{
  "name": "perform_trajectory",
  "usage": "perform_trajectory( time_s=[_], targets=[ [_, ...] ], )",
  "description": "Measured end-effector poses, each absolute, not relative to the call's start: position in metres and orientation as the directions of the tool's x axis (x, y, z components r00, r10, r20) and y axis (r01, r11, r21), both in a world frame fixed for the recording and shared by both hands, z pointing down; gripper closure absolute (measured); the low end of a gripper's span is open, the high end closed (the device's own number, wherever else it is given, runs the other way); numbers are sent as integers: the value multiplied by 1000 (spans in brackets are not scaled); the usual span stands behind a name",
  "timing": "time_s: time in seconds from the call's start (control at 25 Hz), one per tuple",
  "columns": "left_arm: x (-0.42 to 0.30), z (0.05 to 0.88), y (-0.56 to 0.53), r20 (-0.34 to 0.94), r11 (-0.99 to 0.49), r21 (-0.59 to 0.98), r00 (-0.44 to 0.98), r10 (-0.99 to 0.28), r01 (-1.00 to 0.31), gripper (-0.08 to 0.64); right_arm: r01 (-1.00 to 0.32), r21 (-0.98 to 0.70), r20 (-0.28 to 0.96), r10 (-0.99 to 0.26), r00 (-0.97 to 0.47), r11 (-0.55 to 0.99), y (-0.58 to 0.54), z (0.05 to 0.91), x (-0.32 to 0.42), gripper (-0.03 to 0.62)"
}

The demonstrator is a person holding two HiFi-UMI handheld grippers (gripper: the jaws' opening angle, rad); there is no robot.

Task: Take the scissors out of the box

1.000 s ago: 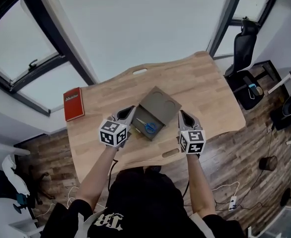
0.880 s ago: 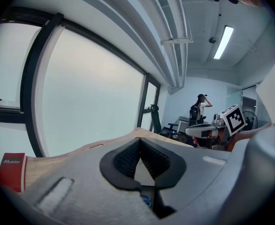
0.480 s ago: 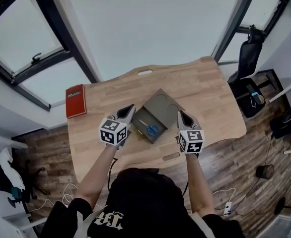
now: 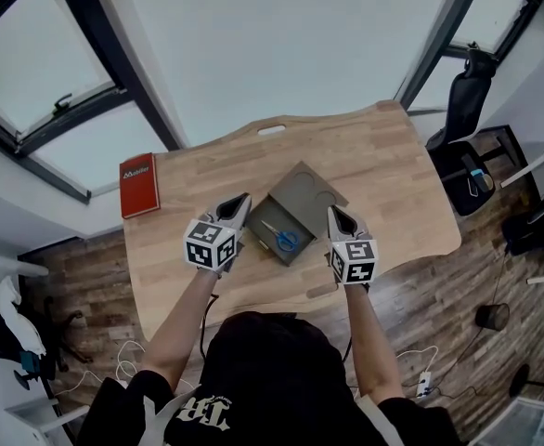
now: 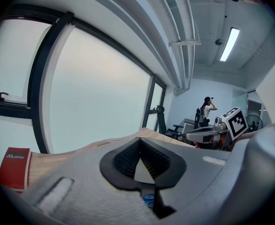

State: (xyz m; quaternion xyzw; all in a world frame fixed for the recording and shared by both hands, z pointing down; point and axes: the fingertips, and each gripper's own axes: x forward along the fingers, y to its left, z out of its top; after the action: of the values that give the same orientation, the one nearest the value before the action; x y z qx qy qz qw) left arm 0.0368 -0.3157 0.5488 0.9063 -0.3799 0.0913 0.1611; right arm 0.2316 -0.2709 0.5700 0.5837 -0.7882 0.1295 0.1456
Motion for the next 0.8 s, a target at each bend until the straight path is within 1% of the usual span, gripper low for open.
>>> perform_trajectory(
  time_s=[0.32, 0.8],
  targets=[
    [31, 562, -315, 294, -649, 235, 689, -663, -724, 557, -951, -36, 436, -851, -292, 308, -273, 597, 223, 588],
    [27, 593, -310, 309, -653, 261, 702, -642, -711, 557, -920, -46, 533, -769, -352, 389, -272, 654, 195, 586]
  ],
)
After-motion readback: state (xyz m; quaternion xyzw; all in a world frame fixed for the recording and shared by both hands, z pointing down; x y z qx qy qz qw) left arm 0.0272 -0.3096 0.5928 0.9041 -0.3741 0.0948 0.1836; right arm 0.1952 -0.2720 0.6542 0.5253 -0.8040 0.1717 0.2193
